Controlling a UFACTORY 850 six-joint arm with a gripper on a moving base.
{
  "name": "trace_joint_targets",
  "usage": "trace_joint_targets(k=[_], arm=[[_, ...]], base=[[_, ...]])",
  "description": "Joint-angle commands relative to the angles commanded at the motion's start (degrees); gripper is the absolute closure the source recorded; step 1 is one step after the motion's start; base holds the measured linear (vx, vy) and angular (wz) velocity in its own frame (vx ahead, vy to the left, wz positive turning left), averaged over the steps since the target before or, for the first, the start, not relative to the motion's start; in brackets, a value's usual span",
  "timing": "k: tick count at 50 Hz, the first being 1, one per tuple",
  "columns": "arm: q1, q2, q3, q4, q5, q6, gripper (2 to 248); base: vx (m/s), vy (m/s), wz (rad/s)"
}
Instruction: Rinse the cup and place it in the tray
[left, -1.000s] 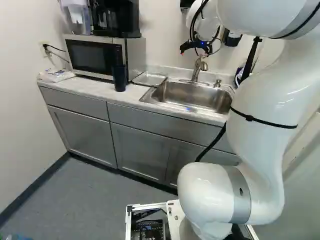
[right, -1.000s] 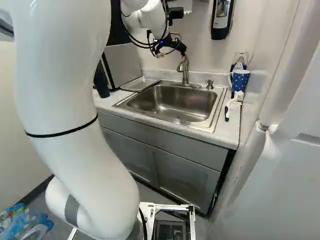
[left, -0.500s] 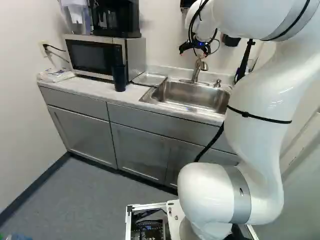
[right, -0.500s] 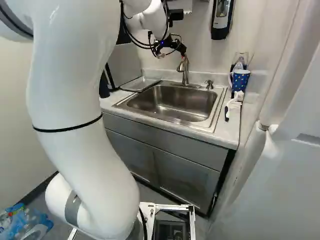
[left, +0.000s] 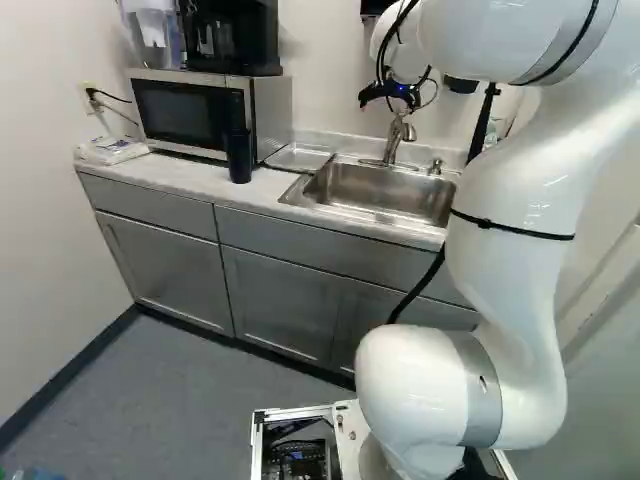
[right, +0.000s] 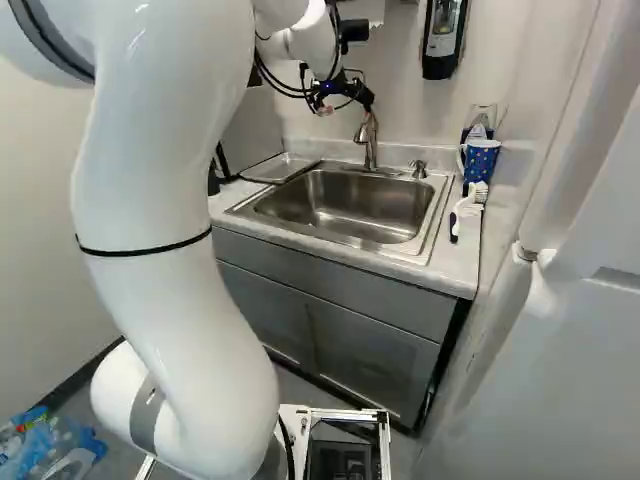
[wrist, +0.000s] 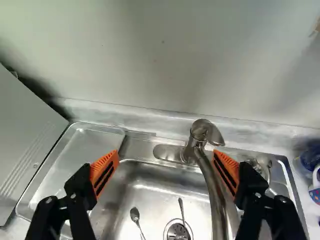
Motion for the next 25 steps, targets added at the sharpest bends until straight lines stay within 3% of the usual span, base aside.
trace_joint_targets(k=[25], arm=[[-0.04,-2.72,-3.16,0.00,0.00,0.00,3]], base=[[0.000,0.000,0.000]])
